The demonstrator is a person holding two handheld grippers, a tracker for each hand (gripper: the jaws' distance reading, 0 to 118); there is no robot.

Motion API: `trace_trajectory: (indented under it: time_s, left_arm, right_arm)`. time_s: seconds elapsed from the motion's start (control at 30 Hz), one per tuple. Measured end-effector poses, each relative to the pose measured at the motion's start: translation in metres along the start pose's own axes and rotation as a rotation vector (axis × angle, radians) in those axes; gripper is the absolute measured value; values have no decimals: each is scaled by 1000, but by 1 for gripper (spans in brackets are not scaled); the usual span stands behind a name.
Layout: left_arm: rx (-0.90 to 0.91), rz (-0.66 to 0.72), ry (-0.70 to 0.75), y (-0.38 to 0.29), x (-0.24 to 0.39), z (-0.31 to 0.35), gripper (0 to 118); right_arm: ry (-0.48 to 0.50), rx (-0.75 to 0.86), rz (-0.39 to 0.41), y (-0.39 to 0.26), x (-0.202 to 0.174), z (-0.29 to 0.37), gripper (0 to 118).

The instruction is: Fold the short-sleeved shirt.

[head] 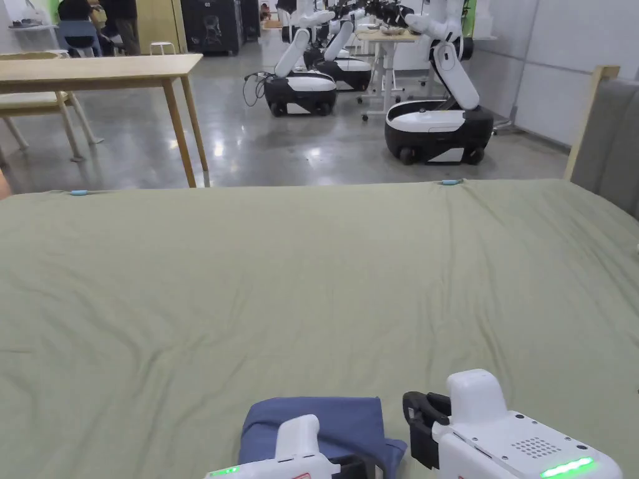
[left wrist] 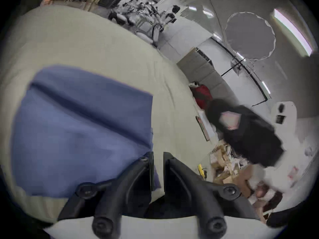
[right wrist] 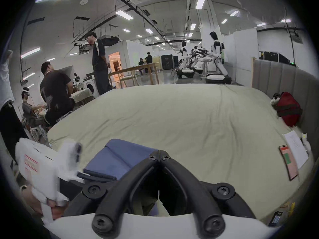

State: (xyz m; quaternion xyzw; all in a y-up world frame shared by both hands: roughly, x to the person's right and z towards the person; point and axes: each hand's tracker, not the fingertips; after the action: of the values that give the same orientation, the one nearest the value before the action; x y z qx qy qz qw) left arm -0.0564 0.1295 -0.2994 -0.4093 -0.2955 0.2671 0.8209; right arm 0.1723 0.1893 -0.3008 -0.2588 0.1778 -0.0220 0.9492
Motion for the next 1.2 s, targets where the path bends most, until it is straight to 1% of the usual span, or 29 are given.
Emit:
trace_trajectory:
  time_s: [0.07,0.13,0.17,0.2,0.23,0.27,0.3,0.37,0.4,0.47,0.5,0.53,0.6,0.63,0.67,0.7,0.73,0.77,0.8,0.83,0.93,0.97,1.0,1.1,1.2]
  left_arm:
    - [73,-19,8,9,-6,33,12]
    - [142,-11,44,18,-19,63,13]
    - [178,-5,69,23,-30,79,16]
    - [202,1,99,26,-42,91,49]
    - [211,17,119,29,-54,100,89]
    - [208,52,139,30,-69,106,110]
    - [197,93,150,30,-86,110,116]
    - [213,183,104,26,-111,114,116]
    - [189,247,74,23,-123,110,116]
    - [150,359,9,17,-141,94,116]
    - [118,406,-47,13,-147,82,116]
    - [96,435,-87,10,-149,70,116]
    - [129,419,-220,7,-145,46,116]
    - [129,439,-270,11,-143,37,116]
    - [118,496,-265,15,-140,28,116]
    - [119,524,-241,17,-133,20,116]
    - [116,514,-221,20,-129,15,112]
    - [115,510,-193,23,-126,12,93]
    - [87,499,-101,24,-127,11,32]
    - [58,489,-30,21,-127,8,27]
    - [81,512,-91,21,-135,23,27]
    - [82,499,-81,21,-135,33,27]
    - [88,456,-60,23,-139,46,27]
    - [107,396,-13,32,-166,100,27]
    - [129,343,87,46,-205,170,27]
  right_arm:
    - [50,-34,-30,-4,-8,-19,1]
    - [129,-68,-76,-11,-14,-38,1]
    - [147,-83,-95,-16,-15,-46,1]
    - [180,-105,-117,-22,-14,-54,1]
    - [197,-131,-139,-28,-12,-60,1]
    - [201,-156,-149,-34,-10,-66,1]
    - [193,-176,-155,-40,-7,-69,1]
    - [130,-213,-141,-50,0,-70,1]
    - [120,-219,-149,-54,5,-71,1]
    - [117,-216,-187,-58,15,-70,1]
    - [127,-211,-213,-58,18,-67,1]
    - [128,-208,-225,-58,20,-66,1]
    - [128,-206,-211,-55,18,-67,1]
    - [127,-201,-190,-54,17,-66,1]
    - [124,-200,-170,-53,15,-66,1]
    - [122,-197,-150,-53,13,-65,1]
    - [120,-190,-139,-54,11,-65,1]
    - [119,-184,-135,-54,9,-64,1]
    - [116,-179,-132,-54,8,-63,1]
    - [114,-171,-132,-54,7,-62,1]
    - [121,-124,-122,-48,-1,-54,1]
    - [125,-105,-105,-44,-6,-52,1]
    - [131,-92,-90,-38,-13,-49,1]
    - [137,-76,-50,-21,-36,-48,1]
    - [154,-55,-32,-6,-64,-54,1]
